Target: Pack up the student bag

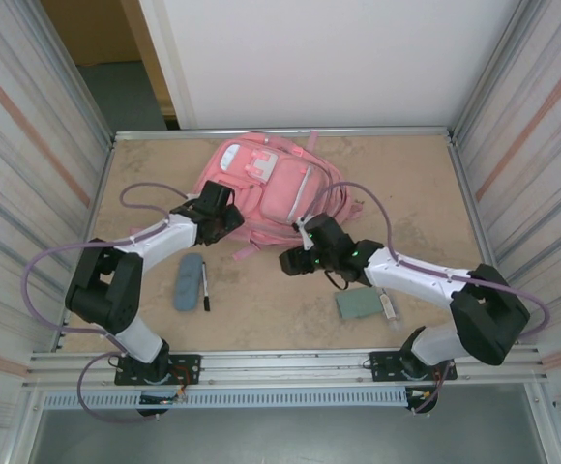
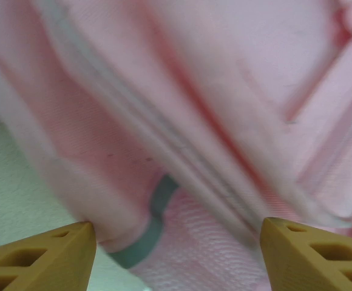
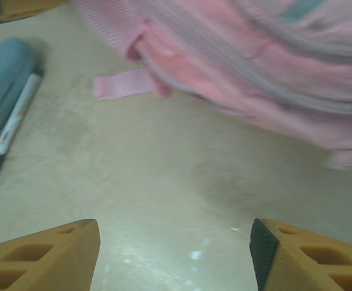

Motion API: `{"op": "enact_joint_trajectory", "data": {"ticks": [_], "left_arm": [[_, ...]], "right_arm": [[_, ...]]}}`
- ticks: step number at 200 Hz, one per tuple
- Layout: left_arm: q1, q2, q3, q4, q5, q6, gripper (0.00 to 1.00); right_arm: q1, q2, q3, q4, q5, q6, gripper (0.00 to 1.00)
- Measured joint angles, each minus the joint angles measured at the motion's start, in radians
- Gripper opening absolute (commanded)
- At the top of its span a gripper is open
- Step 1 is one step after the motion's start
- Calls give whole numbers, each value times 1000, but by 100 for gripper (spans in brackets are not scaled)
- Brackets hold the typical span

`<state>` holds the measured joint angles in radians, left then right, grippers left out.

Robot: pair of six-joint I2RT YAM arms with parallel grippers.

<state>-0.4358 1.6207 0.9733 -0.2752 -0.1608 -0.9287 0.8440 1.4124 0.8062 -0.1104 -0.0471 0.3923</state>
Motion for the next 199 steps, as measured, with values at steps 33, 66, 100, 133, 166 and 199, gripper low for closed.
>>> {"op": "enact_joint_trajectory", "data": {"ticks": [33,66,100,133,166,199], "left_arm": [[-13,6,-27,21,-32,-82,72],[-25,6,-44,48,-53,-134,56],[-30,6,-58,97,-65,-164,22],[-37,-44,-74,83,-73,-156,7],[-49,-138,-86,23,-66,-151,0],[-88,-193,-86,3,-43,-154,0]], "right_arm": [[67,137,43,50,2,11,58],[68,259,98,107,14,18,54],[86,361,174,158,44,17,53],[93,422,225,180,79,15,55],[97,460,240,201,81,33,55],[108,483,240,207,111,69,56]]}}
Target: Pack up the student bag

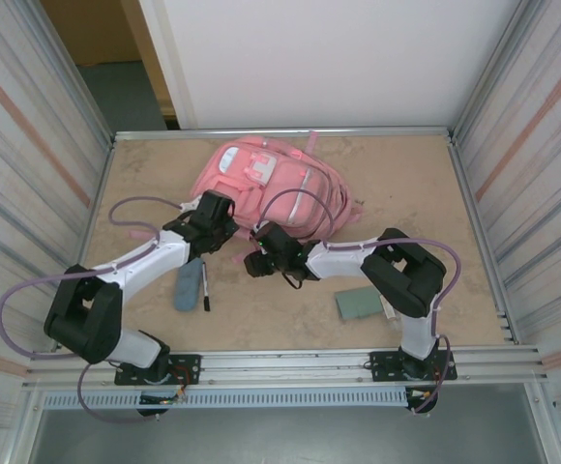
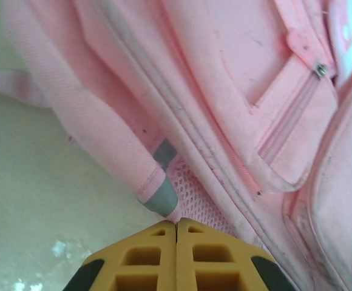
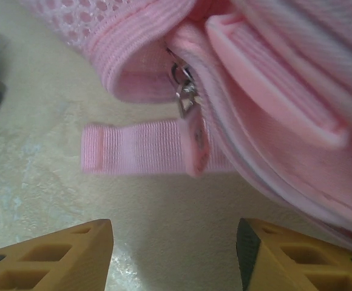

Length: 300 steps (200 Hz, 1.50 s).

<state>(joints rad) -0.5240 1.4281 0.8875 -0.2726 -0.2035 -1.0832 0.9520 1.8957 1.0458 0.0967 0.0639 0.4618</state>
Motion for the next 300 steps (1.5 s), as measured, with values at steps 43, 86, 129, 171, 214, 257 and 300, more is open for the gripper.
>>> {"op": "enact_joint_trajectory", "data": {"ticks": [43,86,129,171,214,257,300], "left_arm": [[-13,-6,0,-15,29,-21,0],[-28,-11,0,-14,47,-23,0],[-33,-42,-24,-6,54,-48,0],[-35,-71,-50,11,56,-59,0],[-33,-77,-56,8,53,-55,0],[8,-77,-56,7,73,-20,0],[52,-76,-54,-10,84,31,0]], "right_arm": [[4,0,0,24,84,24,57],[5,0,0,38,172,62,43],[8,6,19,47,220,71,18],[16,7,22,58,242,76,0],[8,-31,-6,36,206,112,0],[-63,-163,-106,-23,107,153,0],[-112,-269,-214,-65,91,152,0]]}}
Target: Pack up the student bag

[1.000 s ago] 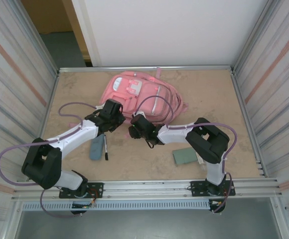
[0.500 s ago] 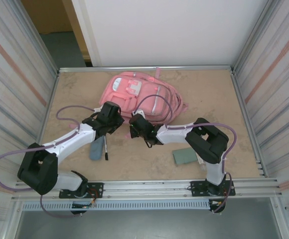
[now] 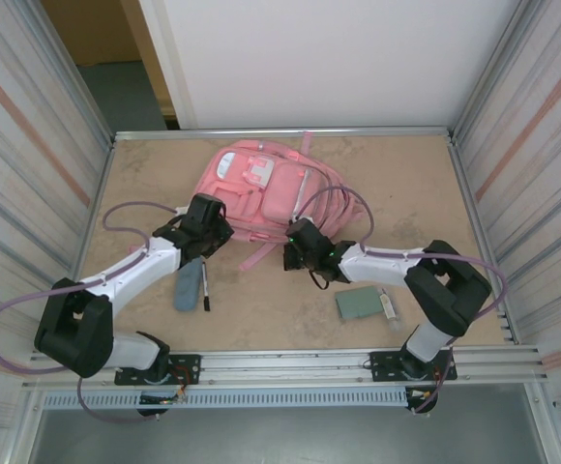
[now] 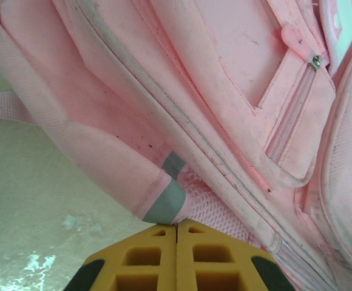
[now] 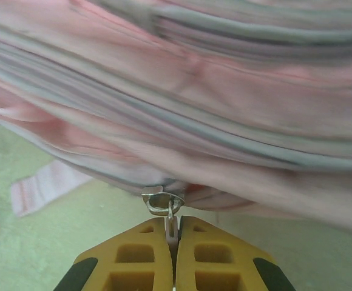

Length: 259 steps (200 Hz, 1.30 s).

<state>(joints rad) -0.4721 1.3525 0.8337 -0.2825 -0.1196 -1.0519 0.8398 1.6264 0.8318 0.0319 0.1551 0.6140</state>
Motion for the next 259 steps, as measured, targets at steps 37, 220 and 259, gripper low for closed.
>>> {"op": "enact_joint_trajectory", "data": {"ticks": [37,220,259], "left_arm": [[50,32,21,-1,76,51,0],[-88,-6,95,-195,6,129,79],[-260,-13,87,-212,-48,-25,80]], "right_arm": [[-71,-72,-48,0,-90,-12,0],[-158,-97,104,-320,-348,-192,0],[-101,-61,148,-309,-415,-169,0]]}}
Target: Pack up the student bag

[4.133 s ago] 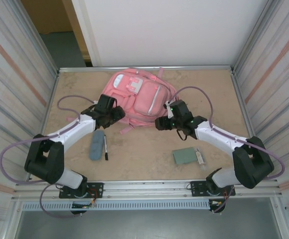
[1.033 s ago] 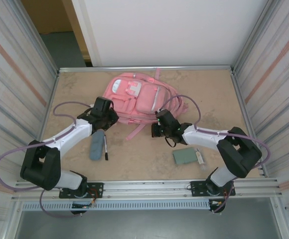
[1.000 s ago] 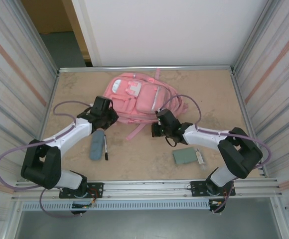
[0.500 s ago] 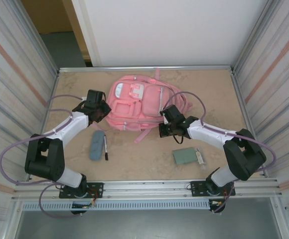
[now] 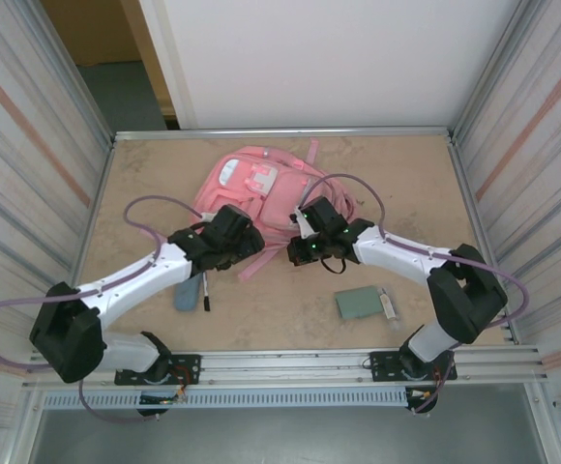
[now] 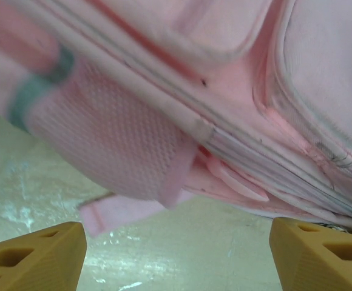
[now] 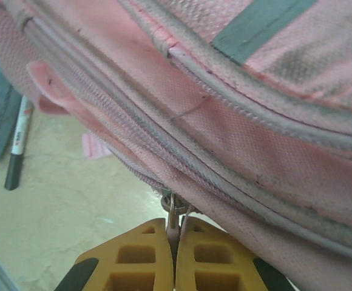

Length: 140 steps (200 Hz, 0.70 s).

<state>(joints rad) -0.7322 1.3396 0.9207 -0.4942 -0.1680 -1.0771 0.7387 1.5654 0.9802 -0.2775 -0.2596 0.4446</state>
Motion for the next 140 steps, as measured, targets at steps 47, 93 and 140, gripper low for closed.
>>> {"op": "enact_joint_trajectory", "data": {"ticks": [47,93,140], "left_arm": [[-10,108,-14,45,-38,-136,73],[-39,111,-44,84,-153,-260,25],[-23,114,-44,86,-227,-279,0]], "right_arm": [[66,50,8,43,-48,56,0],[119,69,18,98,-87,142,0],[158,118,98,59,-100,213,0]]}}
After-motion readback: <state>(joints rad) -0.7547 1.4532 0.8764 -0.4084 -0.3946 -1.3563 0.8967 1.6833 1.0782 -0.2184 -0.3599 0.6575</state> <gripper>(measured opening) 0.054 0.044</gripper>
